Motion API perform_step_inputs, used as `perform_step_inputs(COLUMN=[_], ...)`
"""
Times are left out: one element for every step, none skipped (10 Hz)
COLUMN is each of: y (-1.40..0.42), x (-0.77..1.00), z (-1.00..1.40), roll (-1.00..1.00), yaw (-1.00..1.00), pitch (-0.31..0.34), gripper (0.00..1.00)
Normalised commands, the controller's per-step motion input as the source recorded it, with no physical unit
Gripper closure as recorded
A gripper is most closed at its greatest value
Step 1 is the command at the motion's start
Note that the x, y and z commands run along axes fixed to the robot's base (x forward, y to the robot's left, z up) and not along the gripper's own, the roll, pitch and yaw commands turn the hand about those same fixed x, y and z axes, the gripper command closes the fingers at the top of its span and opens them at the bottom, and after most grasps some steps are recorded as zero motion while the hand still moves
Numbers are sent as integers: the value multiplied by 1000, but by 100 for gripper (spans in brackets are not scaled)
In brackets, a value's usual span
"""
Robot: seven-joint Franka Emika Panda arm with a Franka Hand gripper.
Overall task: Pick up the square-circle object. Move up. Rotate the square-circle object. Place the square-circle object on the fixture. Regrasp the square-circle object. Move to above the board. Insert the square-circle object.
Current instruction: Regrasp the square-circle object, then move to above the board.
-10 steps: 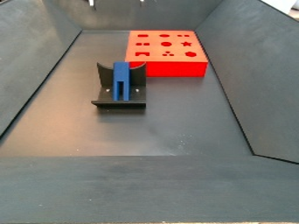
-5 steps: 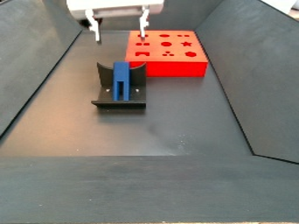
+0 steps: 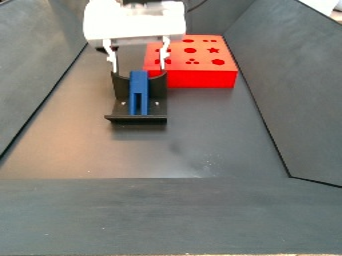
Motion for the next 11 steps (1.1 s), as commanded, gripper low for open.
perform_step_inputs(y=[11, 8, 7, -2, -5, -5, -4, -4, 0, -44, -44], x=[74, 69, 66, 18, 10, 10, 10, 11, 0, 40, 33], z=[-580, -392, -296, -176, -168, -167, -167, -167, -167, 1000, 1000], roll=[71, 70, 71, 61, 56, 56, 56, 56, 0, -207, -204], yaw=[-29, -14, -5, 5, 13, 18, 19, 21, 0, -177, -169], pitch=[-8, 0, 0, 19, 14, 14, 14, 14, 0, 78, 93], gripper=[0, 0, 0, 0, 0, 0, 0, 0, 100, 100, 100])
